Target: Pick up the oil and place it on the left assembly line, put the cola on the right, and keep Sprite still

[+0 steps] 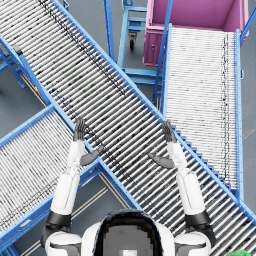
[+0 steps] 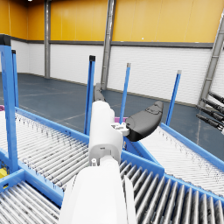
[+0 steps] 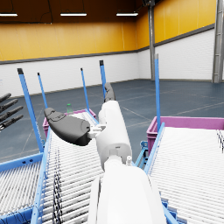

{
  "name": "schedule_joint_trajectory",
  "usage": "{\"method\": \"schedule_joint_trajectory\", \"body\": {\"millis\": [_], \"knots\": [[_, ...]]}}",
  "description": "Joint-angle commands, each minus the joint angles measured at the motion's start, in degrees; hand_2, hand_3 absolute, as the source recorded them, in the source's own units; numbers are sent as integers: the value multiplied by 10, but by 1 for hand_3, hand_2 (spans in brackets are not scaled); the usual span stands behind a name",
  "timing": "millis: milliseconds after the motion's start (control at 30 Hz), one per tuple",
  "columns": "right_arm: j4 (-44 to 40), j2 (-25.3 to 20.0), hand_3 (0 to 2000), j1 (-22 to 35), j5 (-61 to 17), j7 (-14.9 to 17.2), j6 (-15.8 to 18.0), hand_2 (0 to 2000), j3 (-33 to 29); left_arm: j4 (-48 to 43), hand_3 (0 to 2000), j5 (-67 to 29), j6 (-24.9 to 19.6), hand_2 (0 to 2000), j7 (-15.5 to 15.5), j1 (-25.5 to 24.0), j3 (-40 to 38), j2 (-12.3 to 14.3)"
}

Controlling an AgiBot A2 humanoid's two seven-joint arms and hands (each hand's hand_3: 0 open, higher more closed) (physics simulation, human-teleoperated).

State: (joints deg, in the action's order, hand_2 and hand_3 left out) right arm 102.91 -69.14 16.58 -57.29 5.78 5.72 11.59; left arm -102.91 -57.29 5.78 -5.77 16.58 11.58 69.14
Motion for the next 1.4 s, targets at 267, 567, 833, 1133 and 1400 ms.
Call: {"method": "schedule_joint_trajectory", "body": {"millis": [267,567,833,1133,1400], "knots": [[0,0,0,0,0,0,0,0,0,0,0,0,0,0,0,0,0,0],[0,0,0,0,0,0,0,0,0,0,0,0,0,0,0,0,0,0],[0,0,0,0,0,0,0,0,0,0,0,0,0,0,0,0,0,0],[0,0,0,0,0,0,0,0,0,0,0,0,0,0,0,0,0,0],[0,0,0,0,0,0,0,0,0,0,0,0,0,0,0,0,0,0]]}}
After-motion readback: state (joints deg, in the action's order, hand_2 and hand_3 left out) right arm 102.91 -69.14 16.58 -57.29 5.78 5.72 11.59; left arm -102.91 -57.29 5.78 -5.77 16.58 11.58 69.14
